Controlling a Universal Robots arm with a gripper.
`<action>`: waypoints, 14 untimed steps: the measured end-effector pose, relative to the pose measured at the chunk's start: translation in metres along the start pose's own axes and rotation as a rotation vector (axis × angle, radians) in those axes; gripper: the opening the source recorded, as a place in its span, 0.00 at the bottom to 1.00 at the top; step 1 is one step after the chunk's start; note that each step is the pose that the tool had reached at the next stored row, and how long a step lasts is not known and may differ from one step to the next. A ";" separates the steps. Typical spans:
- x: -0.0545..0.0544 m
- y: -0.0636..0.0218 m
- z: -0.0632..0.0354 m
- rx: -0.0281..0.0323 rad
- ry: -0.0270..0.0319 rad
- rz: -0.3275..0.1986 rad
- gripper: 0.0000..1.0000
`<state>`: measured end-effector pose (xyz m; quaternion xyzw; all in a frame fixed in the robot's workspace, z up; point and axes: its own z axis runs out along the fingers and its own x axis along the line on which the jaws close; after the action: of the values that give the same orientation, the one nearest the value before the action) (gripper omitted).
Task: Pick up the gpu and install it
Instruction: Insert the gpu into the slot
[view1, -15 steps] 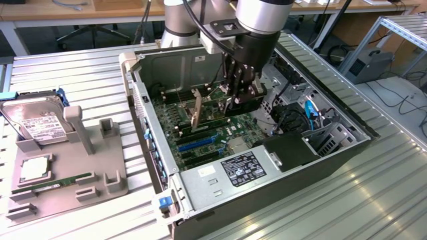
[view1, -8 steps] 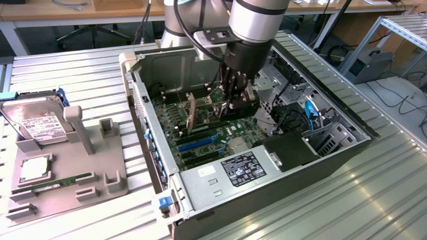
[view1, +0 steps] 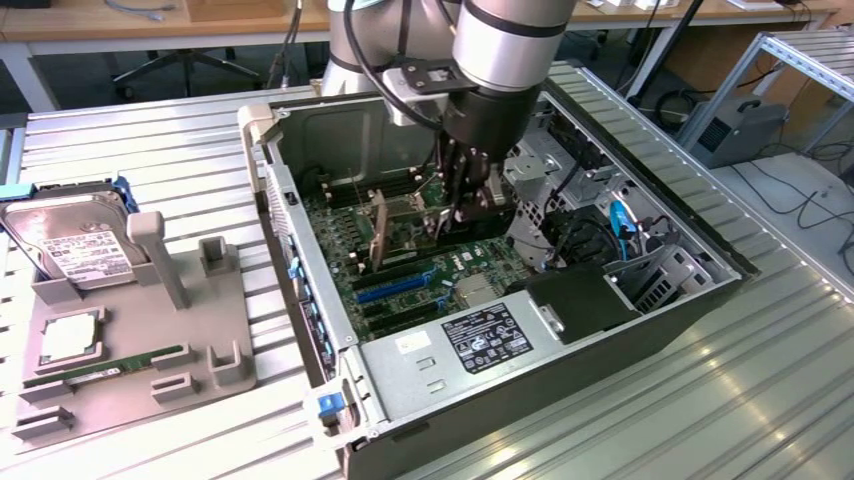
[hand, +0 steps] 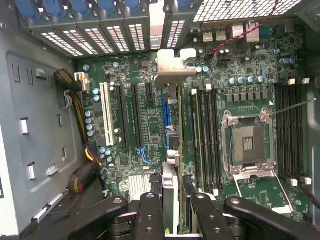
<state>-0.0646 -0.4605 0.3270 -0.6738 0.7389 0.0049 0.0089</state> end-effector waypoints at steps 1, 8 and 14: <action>0.000 0.0001 0.0002 0.0000 0.0000 0.000 0.27; 0.000 0.0010 0.0023 0.0000 -0.0001 0.001 0.27; 0.000 0.0019 0.0040 0.0001 -0.0001 0.002 0.27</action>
<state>-0.0665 -0.4604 0.3229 -0.6732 0.7394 0.0049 0.0089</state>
